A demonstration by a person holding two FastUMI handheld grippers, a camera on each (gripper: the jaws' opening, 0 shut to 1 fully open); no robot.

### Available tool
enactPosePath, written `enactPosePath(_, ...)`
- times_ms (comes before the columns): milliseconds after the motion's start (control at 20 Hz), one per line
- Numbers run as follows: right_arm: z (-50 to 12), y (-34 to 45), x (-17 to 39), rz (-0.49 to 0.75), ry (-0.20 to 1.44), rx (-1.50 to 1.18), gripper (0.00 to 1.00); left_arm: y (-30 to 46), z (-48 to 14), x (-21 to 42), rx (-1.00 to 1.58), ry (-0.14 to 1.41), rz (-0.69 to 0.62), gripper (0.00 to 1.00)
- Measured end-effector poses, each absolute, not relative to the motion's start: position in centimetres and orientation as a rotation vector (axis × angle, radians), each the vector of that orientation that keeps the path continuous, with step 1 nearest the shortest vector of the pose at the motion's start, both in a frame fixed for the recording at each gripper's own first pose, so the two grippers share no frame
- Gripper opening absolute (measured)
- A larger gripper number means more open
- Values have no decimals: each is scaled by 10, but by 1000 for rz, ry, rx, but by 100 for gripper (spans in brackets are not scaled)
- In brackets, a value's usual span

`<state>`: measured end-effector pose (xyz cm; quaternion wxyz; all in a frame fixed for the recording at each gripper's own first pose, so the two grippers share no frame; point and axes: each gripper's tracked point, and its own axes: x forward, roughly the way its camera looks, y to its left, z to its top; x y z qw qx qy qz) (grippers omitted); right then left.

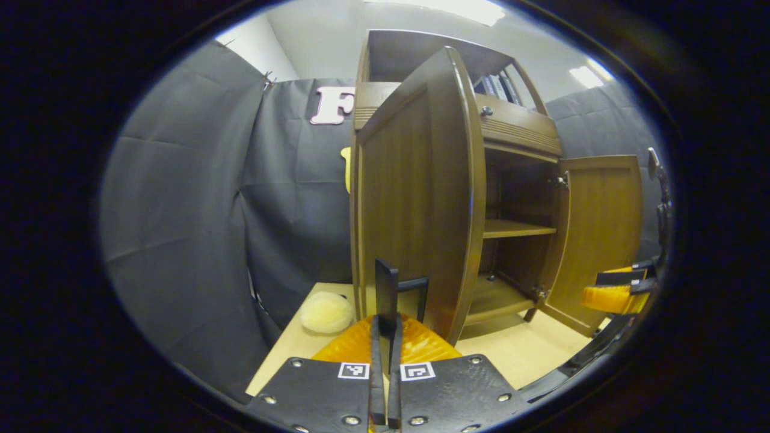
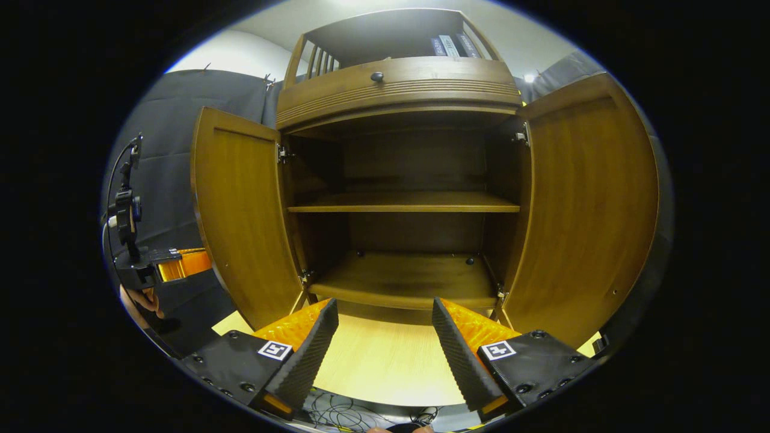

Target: Open the right door of the double-door shoe cabinet with the right hand, and open the left door with the left hand.

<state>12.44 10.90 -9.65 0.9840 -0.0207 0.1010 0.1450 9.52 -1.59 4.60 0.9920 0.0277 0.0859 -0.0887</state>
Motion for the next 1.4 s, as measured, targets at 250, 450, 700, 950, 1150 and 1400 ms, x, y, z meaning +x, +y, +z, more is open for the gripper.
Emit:
enactPosePath(250, -93, 111, 122, 295, 190, -85, 96, 33, 49, 101, 102, 144, -209, 4)
enactPosePath(450, -89, 108, 123, 255, 178, -105, 96, 61, 58, 106, 76, 104, -234, 4)
enactPosePath(700, -68, 101, 115, 186, 138, -161, 97, 78, 59, 109, 23, 87, -300, 4)
enactPosePath(950, -59, 95, 114, 139, 116, -145, 97, 80, 58, 104, 41, 94, -288, 4)
enactPosePath(1150, -59, 93, 116, 133, 116, -123, 97, 87, 63, 89, 71, 116, -236, 3)
enactPosePath(1400, -58, 94, 116, 156, 126, -108, 97, 82, 87, 42, 75, 131, -144, 4)
